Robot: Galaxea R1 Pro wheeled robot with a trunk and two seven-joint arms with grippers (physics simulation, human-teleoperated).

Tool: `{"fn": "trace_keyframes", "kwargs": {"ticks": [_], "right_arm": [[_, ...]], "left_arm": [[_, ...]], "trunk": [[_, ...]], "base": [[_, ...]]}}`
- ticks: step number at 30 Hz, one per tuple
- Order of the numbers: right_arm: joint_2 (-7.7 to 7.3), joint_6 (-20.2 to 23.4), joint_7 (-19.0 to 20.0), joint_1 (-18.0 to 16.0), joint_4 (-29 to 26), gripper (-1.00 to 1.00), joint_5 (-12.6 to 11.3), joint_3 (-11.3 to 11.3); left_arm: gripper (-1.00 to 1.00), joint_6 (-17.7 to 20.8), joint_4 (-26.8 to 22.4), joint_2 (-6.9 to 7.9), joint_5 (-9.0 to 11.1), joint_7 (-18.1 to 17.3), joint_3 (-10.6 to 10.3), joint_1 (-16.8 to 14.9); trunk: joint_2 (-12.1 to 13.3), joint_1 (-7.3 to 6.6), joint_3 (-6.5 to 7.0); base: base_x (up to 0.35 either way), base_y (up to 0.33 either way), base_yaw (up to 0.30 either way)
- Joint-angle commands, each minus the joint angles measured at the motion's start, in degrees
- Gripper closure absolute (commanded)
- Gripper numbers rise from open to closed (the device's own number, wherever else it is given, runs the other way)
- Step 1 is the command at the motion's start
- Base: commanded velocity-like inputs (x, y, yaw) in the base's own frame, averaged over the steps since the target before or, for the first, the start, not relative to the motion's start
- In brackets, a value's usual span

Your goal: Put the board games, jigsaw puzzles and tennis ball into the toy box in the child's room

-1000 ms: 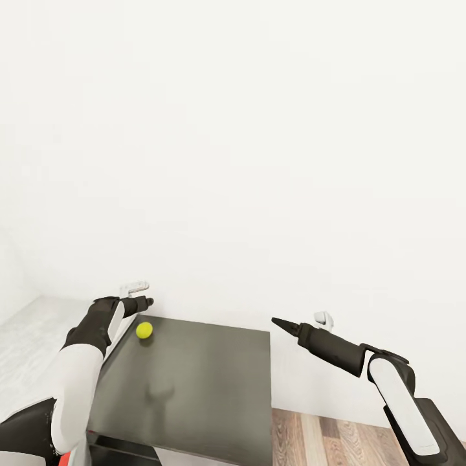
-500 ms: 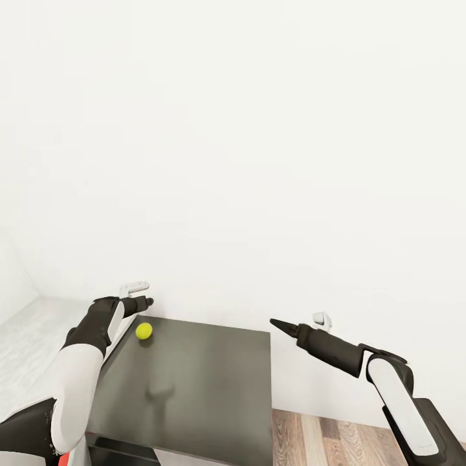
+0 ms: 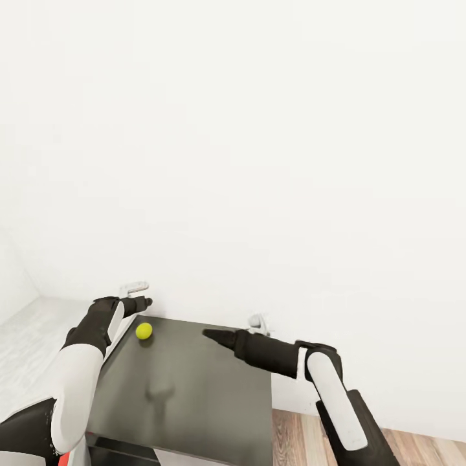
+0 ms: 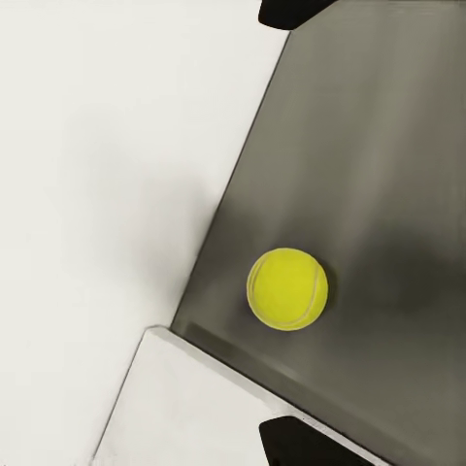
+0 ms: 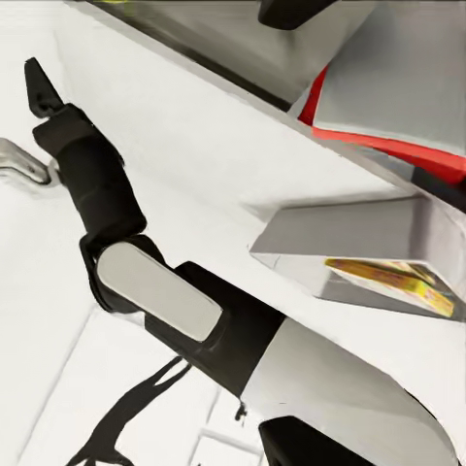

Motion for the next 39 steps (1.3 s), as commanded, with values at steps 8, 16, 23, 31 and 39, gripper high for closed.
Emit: {"fn": "trace_keyframes", "kwargs": {"ticks": [8, 16, 23, 31, 39], "right_arm": [[1.96, 0.46, -7.65, -0.18, 0.0, -1.0, 0.87, 6.71], [1.84, 0.46, -10.37, -0.19, 0.0, -1.0, 0.87, 7.1], [1.78, 0.46, -10.76, -0.19, 0.0, -1.0, 0.88, 7.09], [1.82, 0.42, -10.83, -0.19, 0.0, -1.0, 0.88, 6.94], [1.76, 0.46, -10.75, -0.19, 0.0, -1.0, 0.88, 6.73]], "left_arm": [[-1.0, -1.38, -0.01, 0.19, -0.49, 1.27, 0.3, -0.06], [-1.0, -1.58, 0.0, 0.36, -0.5, 1.6, 0.28, -0.06], [-1.0, -1.59, 0.0, 0.04, -0.61, 1.73, 0.19, -0.06], [-1.0, -1.59, -0.01, -0.12, -0.57, 1.74, 0.1, -0.06], [-1.0, -1.59, 0.01, -0.1, -0.79, 1.74, 0.14, -0.06]], "trunk": [[-0.13, 0.04, -0.13], [-0.13, 0.04, -0.13], [-0.13, 0.04, -0.13], [-0.13, 0.04, -0.14], [-0.13, 0.04, -0.6]], "base": [[0.0, 0.0, 0.0], [0.0, 0.0, 0.0], [0.12, 0.0, 0.0], [0.023, 0.0, 0.0], [0.001, 0.0, 0.0]]}}
